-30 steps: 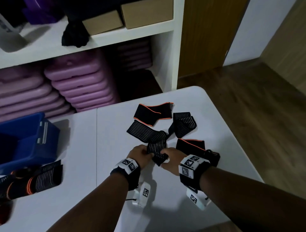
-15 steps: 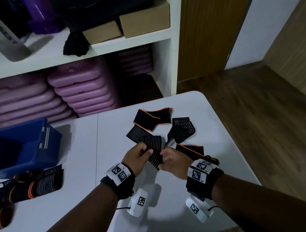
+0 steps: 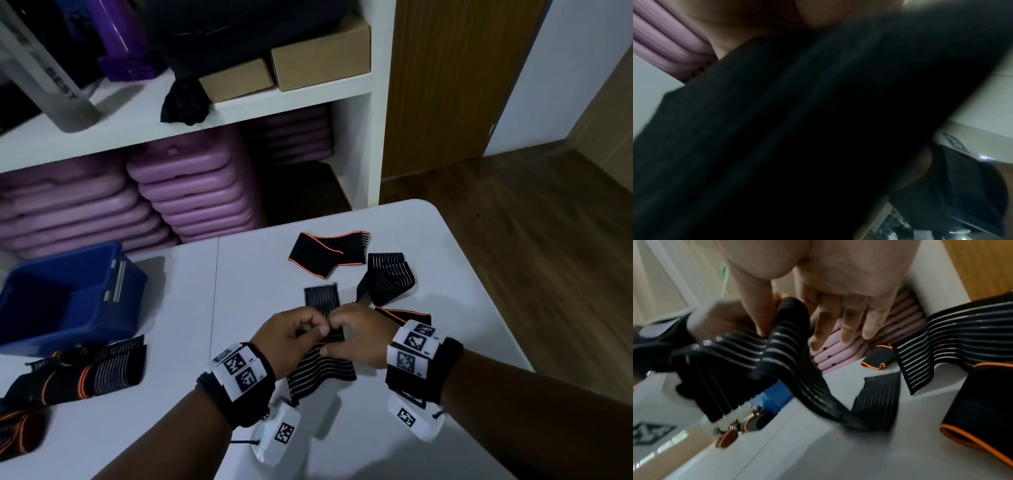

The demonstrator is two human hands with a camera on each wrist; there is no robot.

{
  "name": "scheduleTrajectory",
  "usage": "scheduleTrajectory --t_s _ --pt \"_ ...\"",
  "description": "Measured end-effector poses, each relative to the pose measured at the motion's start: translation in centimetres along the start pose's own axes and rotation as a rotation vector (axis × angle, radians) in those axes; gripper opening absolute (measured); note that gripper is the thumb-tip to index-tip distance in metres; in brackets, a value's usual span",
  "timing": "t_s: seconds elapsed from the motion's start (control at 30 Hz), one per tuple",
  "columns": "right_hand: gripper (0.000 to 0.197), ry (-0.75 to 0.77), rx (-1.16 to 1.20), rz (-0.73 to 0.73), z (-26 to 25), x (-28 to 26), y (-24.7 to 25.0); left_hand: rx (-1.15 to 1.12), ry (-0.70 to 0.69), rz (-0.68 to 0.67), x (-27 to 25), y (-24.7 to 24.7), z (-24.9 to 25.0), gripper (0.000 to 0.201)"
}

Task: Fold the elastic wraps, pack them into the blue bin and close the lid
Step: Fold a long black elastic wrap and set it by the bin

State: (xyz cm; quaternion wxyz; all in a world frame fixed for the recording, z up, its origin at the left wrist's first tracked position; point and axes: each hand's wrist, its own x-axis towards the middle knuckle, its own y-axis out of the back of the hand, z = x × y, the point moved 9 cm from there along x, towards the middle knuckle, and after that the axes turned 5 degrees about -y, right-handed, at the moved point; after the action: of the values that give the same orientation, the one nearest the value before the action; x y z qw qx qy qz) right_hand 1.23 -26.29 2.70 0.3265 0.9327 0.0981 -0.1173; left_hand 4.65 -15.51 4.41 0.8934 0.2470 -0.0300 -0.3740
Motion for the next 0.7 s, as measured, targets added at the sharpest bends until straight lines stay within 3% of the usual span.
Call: scheduleTrajectory --t_s 0.03,0.13,0.23,0.37,0.53,0.7 --pt "0.032 -0.023 0.047 0.011 0.2 -0.1 0.4 -0.011 0.024 -0.005 -0.2 0.1 -0.2 0.006" --pt "0.026 -0.077 0.242 0.055 1.6 -0.3 1.2 -0.052 0.128 -0.044 -0.9 0.8 -2.2 0.023" --pt "0.007 -0.094 0.385 0.108 2.7 -0.6 1.7 -0.020 0.187 -0.069 -1.7 1.8 -3.9 0.019" --pt "0.008 -0.132 0.475 0.076 3.6 -1.1 0.6 -0.064 0.230 0.082 -2.2 3.8 -5.2 0.020" --pt "0.031 -0.148 0.308 -0.014 4.9 -0.9 -1.0 -0.233 0.255 0.349 -2.6 6.3 -5.1 0.013" --pt "0.006 -0.258 0.004 0.255 8.1 0.1 3.0 -0.167 0.207 0.424 -3.0 7.4 -4.3 0.014"
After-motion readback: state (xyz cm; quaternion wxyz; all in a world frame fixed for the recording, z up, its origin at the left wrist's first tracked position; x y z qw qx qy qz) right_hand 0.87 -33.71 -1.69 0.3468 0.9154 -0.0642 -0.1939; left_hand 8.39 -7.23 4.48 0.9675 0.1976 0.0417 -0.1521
